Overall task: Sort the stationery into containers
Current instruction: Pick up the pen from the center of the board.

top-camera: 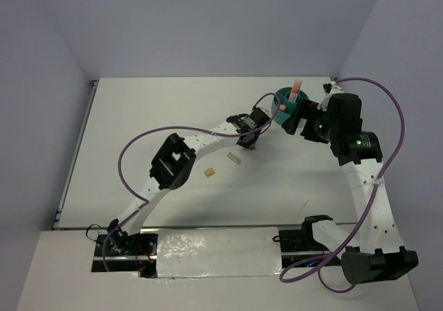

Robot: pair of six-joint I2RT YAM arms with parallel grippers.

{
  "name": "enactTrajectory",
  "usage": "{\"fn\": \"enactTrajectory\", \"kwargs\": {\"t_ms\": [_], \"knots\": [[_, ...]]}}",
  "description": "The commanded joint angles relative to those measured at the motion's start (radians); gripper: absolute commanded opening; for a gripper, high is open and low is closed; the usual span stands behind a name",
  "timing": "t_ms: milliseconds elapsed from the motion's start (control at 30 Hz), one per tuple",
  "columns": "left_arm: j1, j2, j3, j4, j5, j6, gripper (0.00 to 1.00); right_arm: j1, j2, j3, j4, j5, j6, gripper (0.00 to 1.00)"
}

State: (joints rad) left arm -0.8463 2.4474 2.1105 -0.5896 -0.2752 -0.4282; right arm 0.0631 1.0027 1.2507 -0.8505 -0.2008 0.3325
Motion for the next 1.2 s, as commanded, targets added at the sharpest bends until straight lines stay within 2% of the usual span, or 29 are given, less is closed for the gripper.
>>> {"fn": "enactTrajectory", "kwargs": {"t_ms": [0,133,300,433,467,500,600,733,833,867,900,1000,1167], "knots": [[0.015,-0.089,-0.062,-0.024,0.007,-0.030,0.00,0.007,0.004,0.036,0.044,-0.006,0.013,0.96],[0.042,-0.339,-0.128,0.083,0.091,-0.014,0.00,0.009,-0.010,0.038,0.062,0.020,0.028,0.96],[0.055,-0.576,-0.279,0.255,0.247,0.008,0.00,0.009,-0.058,0.015,0.158,-0.041,0.129,0.93],[0.058,-0.749,-0.397,0.345,0.335,-0.020,0.00,0.017,-0.070,-0.037,0.332,-0.146,0.258,0.89],[0.056,-0.778,-0.429,0.362,0.372,-0.030,0.00,0.018,-0.070,-0.069,0.381,-0.225,0.282,0.87],[0.056,-0.806,-0.485,0.378,0.387,-0.055,0.00,0.032,-0.070,-0.083,0.478,-0.256,0.305,0.86],[0.056,-0.907,-0.567,0.405,0.422,-0.090,0.00,0.088,-0.050,-0.086,0.599,-0.295,0.376,0.82],[0.056,-1.033,-0.645,0.398,0.401,-0.096,0.00,0.283,0.010,0.012,0.580,-0.203,0.350,0.82],[0.056,-1.096,-0.682,0.382,0.390,-0.086,0.00,0.355,0.034,-0.003,0.604,-0.114,0.397,0.82],[0.056,-1.123,-0.699,0.381,0.378,-0.084,0.00,0.375,0.040,0.001,0.561,-0.071,0.402,0.81],[0.056,-1.137,-0.705,0.376,0.375,-0.084,0.00,0.398,0.048,0.012,0.532,0.034,0.407,0.81],[0.056,-1.172,-0.724,0.352,0.357,-0.078,0.00,0.461,0.080,0.059,0.484,0.135,0.421,0.79],[0.056,-1.220,-0.767,0.326,0.353,-0.081,0.00,0.527,0.148,0.114,0.459,0.169,0.435,0.73]]}}
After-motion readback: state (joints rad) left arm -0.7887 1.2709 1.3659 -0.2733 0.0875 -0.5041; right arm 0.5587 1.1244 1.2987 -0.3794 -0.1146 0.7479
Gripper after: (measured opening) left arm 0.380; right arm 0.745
